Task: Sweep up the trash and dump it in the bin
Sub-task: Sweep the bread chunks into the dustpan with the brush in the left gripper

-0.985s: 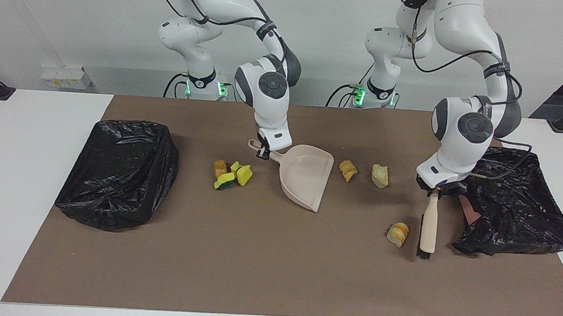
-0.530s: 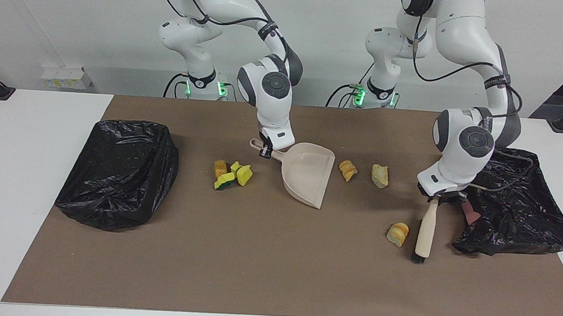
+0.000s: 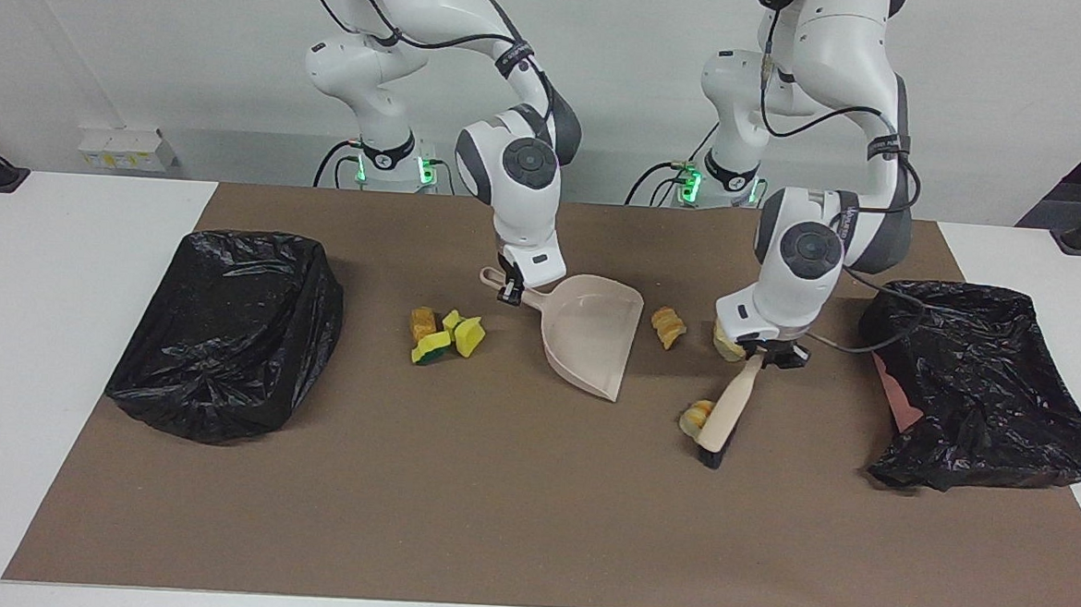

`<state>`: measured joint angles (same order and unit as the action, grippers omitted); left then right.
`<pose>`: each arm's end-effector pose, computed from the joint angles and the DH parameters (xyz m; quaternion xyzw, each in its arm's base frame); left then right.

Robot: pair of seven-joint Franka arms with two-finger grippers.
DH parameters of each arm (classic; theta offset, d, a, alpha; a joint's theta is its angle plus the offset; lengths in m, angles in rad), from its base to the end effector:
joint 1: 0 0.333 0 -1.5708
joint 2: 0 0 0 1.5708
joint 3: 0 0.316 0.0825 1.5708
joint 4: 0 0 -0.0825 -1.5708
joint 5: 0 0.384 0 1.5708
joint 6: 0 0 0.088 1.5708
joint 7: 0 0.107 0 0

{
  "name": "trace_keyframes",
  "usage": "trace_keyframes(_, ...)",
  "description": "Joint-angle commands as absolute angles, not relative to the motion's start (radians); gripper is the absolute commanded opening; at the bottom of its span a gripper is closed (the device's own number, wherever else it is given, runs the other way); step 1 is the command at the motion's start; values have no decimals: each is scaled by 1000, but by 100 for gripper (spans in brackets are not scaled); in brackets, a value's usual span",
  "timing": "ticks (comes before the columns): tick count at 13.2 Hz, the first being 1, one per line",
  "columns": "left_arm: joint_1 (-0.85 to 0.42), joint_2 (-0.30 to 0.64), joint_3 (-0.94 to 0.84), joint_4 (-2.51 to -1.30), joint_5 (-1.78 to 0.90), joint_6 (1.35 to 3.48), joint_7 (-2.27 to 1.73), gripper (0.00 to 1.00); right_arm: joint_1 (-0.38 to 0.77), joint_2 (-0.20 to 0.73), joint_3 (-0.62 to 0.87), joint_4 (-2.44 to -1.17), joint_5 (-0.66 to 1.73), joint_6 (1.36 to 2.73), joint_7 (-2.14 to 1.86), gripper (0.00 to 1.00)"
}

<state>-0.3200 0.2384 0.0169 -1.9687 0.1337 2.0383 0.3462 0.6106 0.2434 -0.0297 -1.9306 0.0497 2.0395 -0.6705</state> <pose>0.5574 -0.1668 0.3389 -0.9310 0.3504 0.0854 0.0571 0.4931 0.3278 0.3522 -0.8159 -0.5741 0.0662 0.0208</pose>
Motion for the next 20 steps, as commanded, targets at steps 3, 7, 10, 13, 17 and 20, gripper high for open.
trace_keyframes(3, -488, 127, 31, -2120, 51, 2004, 347, 0, 611, 218, -28, -1962, 46, 2057, -653, 0)
trace_keyframes(7, -529, 83, 34, -2099, -100, 1942, 270, 0, 612, 218, -28, -1959, 44, 2054, -653, 0)
trace_keyframes(10, -516, 23, 41, -2097, -107, 1864, 187, 0, 612, 218, -26, -1959, 46, 2049, -653, 0)
trace_keyframes(13, -428, -70, 48, -2103, -104, 1760, 143, 0, 611, 218, -28, -1959, 45, 2051, -653, 0)
trace_keyframes(17, -295, -127, 48, -2144, -86, 1715, -50, 0, 611, 218, -28, -1960, 44, 2051, -661, 0)
trace_keyframes(20, -221, -221, 48, -2288, -34, 1746, -181, 0, 609, 221, -28, -1960, 44, 2062, -663, 0)
